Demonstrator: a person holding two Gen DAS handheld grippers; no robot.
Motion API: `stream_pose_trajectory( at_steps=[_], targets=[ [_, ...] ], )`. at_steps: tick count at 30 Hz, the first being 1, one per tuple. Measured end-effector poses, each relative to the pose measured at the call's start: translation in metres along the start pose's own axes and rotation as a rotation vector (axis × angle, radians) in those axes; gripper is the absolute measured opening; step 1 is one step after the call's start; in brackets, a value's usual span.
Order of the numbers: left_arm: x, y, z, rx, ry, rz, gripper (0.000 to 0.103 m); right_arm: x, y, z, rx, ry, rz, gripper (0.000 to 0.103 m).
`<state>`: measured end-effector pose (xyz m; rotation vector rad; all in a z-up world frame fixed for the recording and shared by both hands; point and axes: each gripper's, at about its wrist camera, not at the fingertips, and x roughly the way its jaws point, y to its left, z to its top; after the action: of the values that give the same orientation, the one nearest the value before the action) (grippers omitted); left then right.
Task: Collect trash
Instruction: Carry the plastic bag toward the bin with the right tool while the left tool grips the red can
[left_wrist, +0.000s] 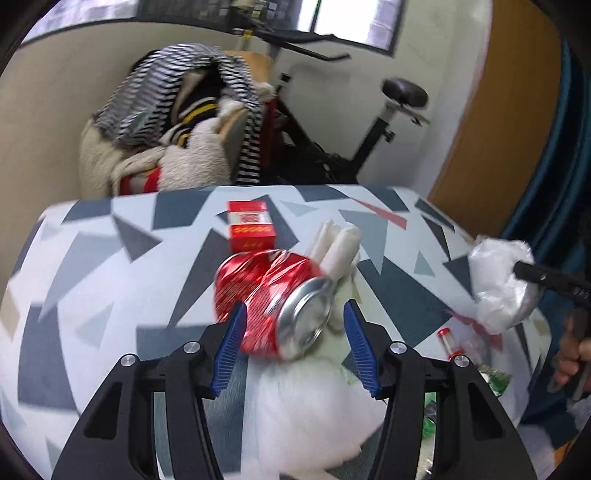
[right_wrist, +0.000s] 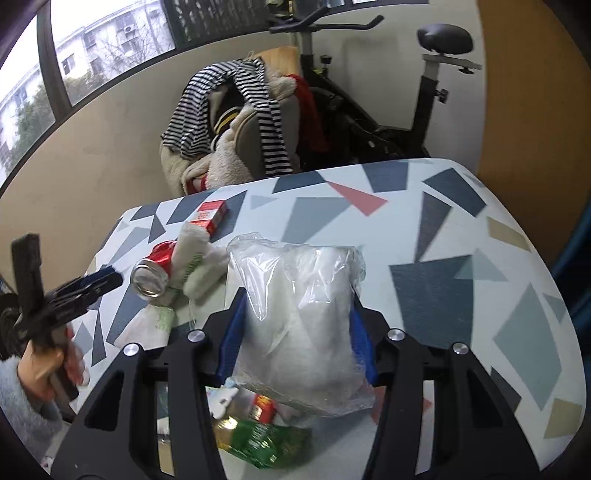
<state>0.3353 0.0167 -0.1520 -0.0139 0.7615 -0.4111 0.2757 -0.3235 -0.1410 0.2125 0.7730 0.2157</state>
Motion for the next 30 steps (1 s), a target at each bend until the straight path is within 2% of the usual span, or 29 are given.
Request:
stream_pose_trajectory(
  at_steps=[1, 4, 9, 10, 11, 12, 15, 18, 24, 30],
  targets=[
    [0.008, -0.004, 0.004, 0.034, 0.021, 0.009, 0.052, -0.002, -0.007, -0.001, 0.015, -0.001, 0.0, 0.052],
    [0.021, -0.005, 0.01, 0.059, 0.054, 0.025, 0.04, -0.008, -0.017, -0.005, 0.035, -0.012, -0.012, 0.052],
    [0.038, 0.002, 0.01, 0.062, 0.108, -0.006, 0.039, -0.017, -0.03, -0.012, 0.074, -0.024, -0.016, 0.052],
    [0.041, 0.002, 0.009, 0.066, 0.118, -0.005, 0.036, -0.018, -0.032, -0.013, 0.077, -0.028, -0.019, 0.052],
    [0.043, 0.002, 0.008, 0.067, 0.128, -0.009, 0.025, -0.02, -0.033, -0.015, 0.079, -0.031, -0.022, 0.052],
    [0.045, 0.002, 0.006, 0.067, 0.135, -0.014, 0.022, -0.022, -0.035, -0.017, 0.081, -0.033, -0.025, 0.052],
    [0.038, 0.0, 0.004, 0.074, 0.107, -0.001, 0.018, -0.023, -0.037, -0.02, 0.09, -0.033, -0.025, 0.052],
    [0.02, 0.003, 0.008, 0.029, 0.049, 0.005, 0.018, -0.028, -0.037, -0.023, 0.094, -0.039, -0.026, 0.052],
    [-0.035, -0.001, 0.018, -0.022, -0.045, -0.013, 0.018, -0.043, -0.028, -0.027, 0.075, -0.066, -0.027, 0.052],
    [-0.093, -0.03, -0.001, -0.041, -0.108, -0.038, 0.018, -0.063, -0.006, -0.038, 0.009, -0.086, -0.025, 0.052]
  ],
)
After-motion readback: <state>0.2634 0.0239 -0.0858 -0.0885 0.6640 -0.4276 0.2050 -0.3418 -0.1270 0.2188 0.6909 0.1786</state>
